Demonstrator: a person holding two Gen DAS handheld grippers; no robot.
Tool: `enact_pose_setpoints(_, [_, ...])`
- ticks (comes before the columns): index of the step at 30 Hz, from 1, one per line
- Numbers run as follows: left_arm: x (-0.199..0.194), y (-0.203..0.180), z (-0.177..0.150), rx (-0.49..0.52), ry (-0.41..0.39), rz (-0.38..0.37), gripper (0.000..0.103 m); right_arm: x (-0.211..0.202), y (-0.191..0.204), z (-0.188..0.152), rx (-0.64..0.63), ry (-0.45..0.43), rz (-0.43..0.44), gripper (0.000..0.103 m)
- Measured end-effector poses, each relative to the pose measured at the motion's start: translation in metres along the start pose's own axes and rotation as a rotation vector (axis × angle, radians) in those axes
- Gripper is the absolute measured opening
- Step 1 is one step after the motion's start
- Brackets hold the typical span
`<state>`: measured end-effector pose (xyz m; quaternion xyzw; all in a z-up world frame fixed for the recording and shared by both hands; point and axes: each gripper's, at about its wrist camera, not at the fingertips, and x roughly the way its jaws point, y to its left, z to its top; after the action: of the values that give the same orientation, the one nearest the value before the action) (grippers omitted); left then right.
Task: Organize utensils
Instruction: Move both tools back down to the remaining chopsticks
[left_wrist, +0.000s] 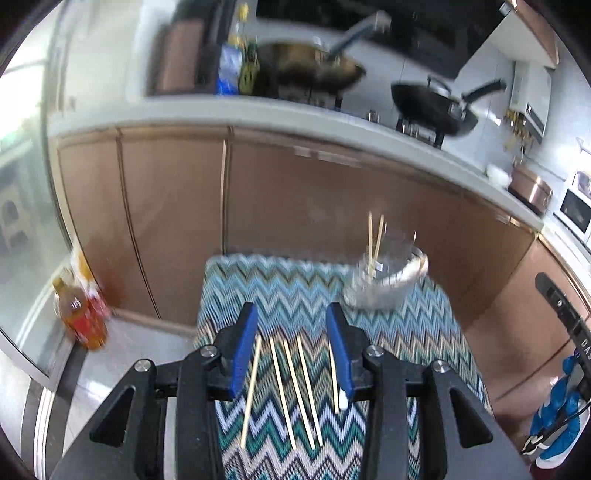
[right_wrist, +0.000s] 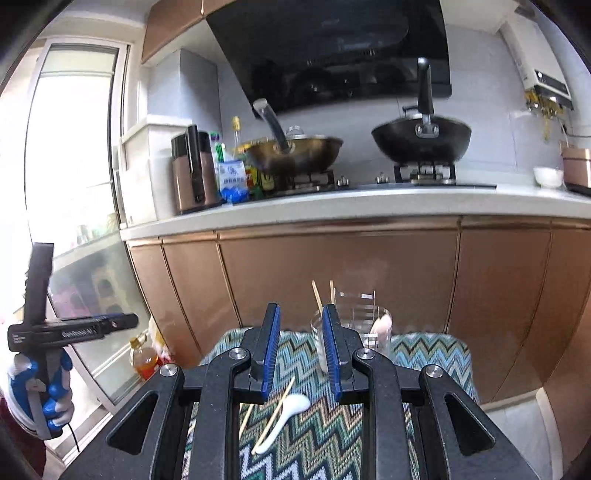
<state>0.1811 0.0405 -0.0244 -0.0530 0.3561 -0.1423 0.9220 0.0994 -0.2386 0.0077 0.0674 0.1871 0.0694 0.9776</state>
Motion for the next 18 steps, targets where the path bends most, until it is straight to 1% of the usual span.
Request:
enact_pose_setpoints(5, [0.045,0.000,-0.014,-0.008,0.124,-0.023,0.036,0.018,-0.015,-0.013,0.033,0.057,0.005,0.023])
enact_pose_setpoints(10, [0.079,0.003,-0.022,-0.012,0.216,-0.028,0.036,0.043,-0.026,-0.024,0.053,0.122,0.024,0.023])
enact_pose_setpoints(14, [0.117,0.011,-0.034,-0.039,0.328,-0.035,0.031,0.072,-0.025,-0.038,0.050,0.207,0.066,0.023])
enact_pose_setpoints(15, [0.124,0.013,-0.036,-0.044,0.349,-0.036,0.029,0.080,-0.024,-0.043,0.051,0.232,0.081,0.023])
enact_pose_setpoints(18, [0.149,0.021,-0.043,-0.066,0.419,-0.029,0.026,0.102,-0.023,-0.055,0.059,0.294,0.112,0.023])
